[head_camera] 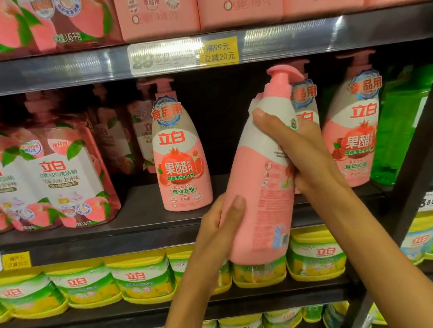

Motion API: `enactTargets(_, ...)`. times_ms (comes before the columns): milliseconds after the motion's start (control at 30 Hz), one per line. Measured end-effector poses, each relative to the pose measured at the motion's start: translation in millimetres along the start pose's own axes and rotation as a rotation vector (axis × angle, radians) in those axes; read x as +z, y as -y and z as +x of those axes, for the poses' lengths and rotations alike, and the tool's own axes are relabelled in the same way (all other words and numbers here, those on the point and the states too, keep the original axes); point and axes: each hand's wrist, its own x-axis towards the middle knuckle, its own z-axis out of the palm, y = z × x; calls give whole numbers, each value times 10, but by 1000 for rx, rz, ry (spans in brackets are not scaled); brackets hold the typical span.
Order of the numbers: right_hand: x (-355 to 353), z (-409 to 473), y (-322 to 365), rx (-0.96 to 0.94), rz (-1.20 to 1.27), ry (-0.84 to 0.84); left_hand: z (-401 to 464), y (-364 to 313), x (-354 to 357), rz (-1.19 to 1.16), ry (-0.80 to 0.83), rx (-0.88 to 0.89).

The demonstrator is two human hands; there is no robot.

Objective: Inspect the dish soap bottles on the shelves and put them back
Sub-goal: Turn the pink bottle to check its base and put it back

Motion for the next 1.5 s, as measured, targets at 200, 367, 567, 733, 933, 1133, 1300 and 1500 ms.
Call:
enactTargets(200, 30, 37, 64, 161, -115, 166, 38, 82, 52, -177, -62, 45)
enactTargets(367, -60, 30, -36, 340, 152, 341, 56, 20, 25, -322, 18, 22)
enactTargets(567, -47, 22, -55, 229, 57, 223, 111, 61, -113, -130, 46, -12)
enactTargets(733, -30, -15, -20, 204, -12, 188, 169, 129, -20, -156, -63, -28)
enactTargets(933, -82, 40, -68, 295, 297, 238, 150, 104, -34, -400, -11, -43)
enactTargets(1133, -58, 29, -298, 361, 357, 141, 99, 225, 4, -361, 47, -199)
enactTargets(1300, -27, -13, -300, 195, 111, 92, -9, 178, -99, -217, 57, -95)
enactTargets(1500, 55, -22, -286, 174, -139, 105, -48, 194, 9, -153, -5, -93)
